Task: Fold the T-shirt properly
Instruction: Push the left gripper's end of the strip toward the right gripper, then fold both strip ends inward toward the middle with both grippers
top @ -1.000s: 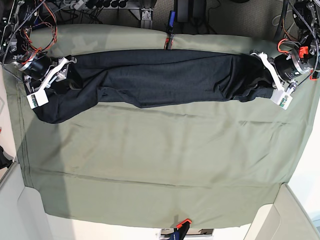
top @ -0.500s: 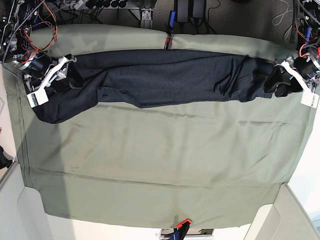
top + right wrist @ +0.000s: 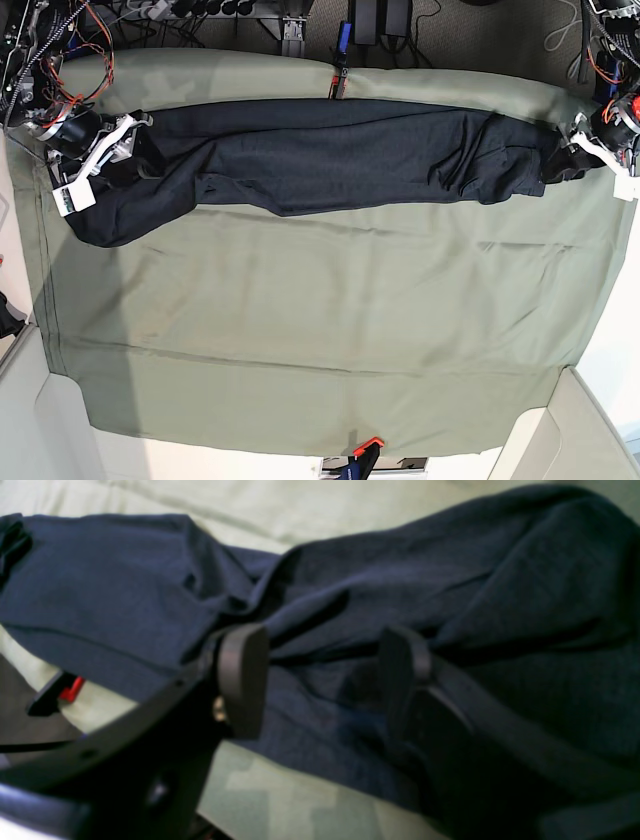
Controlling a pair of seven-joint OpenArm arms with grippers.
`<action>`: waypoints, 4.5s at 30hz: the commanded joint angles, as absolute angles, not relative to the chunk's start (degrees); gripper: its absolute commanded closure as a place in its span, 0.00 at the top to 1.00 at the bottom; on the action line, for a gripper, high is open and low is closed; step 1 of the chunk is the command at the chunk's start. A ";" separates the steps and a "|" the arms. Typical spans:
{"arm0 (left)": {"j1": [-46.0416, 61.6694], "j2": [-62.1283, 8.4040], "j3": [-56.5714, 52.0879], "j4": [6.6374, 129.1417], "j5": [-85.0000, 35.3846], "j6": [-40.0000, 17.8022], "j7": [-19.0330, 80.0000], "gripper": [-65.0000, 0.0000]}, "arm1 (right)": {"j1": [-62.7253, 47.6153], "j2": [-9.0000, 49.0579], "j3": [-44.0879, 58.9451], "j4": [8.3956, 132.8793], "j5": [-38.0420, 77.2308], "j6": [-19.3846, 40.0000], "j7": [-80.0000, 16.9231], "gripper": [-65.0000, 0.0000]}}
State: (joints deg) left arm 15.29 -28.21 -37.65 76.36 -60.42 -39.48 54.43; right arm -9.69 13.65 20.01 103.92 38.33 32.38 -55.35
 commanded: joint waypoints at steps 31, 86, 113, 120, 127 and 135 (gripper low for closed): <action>14.28 -29.54 -21.65 71.07 -76.79 -40.00 70.70 0.39 | -9.23 14.26 20.29 104.88 39.46 32.34 -54.59 0.54; 12.25 -23.18 -3.18 105.27 -48.49 -40.00 55.48 0.38 | -8.91 14.26 22.92 104.88 31.77 27.24 -50.04 0.54; 12.23 -18.70 -2.57 105.30 -68.58 -40.00 61.56 0.50 | -5.10 13.39 17.17 92.03 31.51 26.92 -48.45 0.69; 12.23 -18.76 -2.59 105.30 -67.42 -40.00 61.52 0.50 | -5.10 7.20 14.46 92.03 31.48 26.96 -48.42 0.69; 12.25 -18.76 -2.59 105.30 -64.55 -40.00 61.52 0.50 | -5.10 2.81 14.46 92.03 31.48 28.36 -48.42 0.69; 12.21 -18.76 -4.64 105.30 -64.25 -40.00 60.51 0.50 | -5.08 3.14 14.46 92.03 28.67 29.26 -47.68 0.00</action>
State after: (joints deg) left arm 12.80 -18.26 -4.38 104.47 -62.92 -39.68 61.89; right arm -5.54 2.87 14.59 91.37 28.58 28.51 -47.75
